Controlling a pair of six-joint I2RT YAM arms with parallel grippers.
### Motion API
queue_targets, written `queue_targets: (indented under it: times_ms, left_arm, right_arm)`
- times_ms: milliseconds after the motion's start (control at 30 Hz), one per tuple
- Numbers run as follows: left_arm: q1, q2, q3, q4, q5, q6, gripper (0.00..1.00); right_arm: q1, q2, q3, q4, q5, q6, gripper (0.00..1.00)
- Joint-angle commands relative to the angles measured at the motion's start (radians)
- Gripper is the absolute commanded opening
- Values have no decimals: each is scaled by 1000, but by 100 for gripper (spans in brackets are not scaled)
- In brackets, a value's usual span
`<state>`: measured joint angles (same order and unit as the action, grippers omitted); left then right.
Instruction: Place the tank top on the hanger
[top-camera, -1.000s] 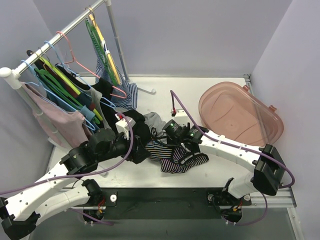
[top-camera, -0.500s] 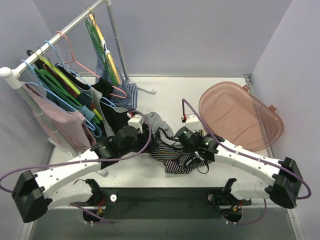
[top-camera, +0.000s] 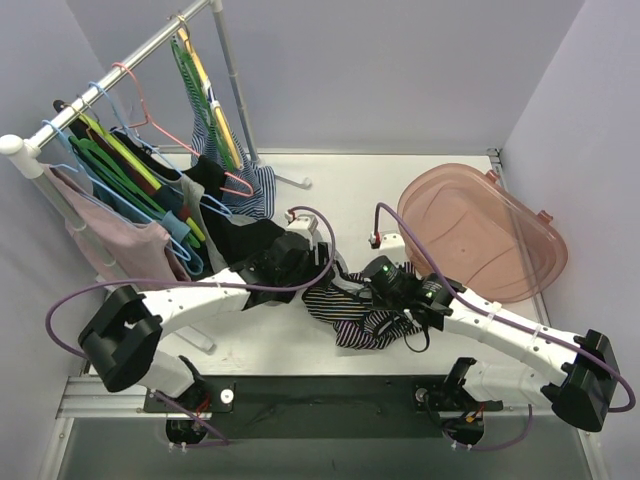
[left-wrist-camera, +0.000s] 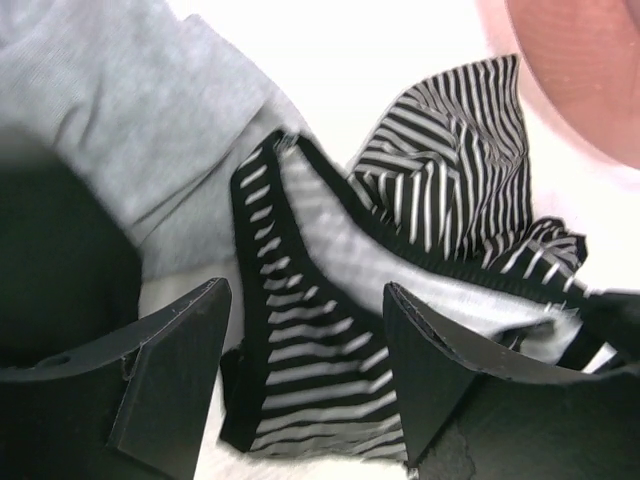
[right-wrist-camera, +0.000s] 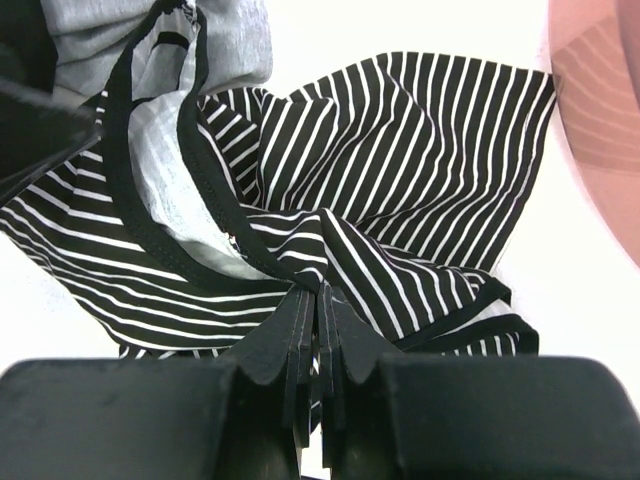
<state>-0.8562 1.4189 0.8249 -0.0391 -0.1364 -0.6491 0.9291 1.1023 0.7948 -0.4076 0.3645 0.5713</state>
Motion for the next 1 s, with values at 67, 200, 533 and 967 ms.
queue_targets:
  times_ms: [67,200,533,967]
  left_arm:
    - [9,130,140,56,27,60,72]
    - [11,213,186,15,17,97,64]
    - [-32,178,247,-77,-146,230,0]
    - [-55,-478,434,-137,-14,370,0]
  right_arm:
    - [1,-21,-16,16,1,4,0]
    - [1,-33,-23,16,-1,12,0]
    - [7,-61,-14,15,-10,-40,0]
    - [-75,-122,414,-189,155,-292,5]
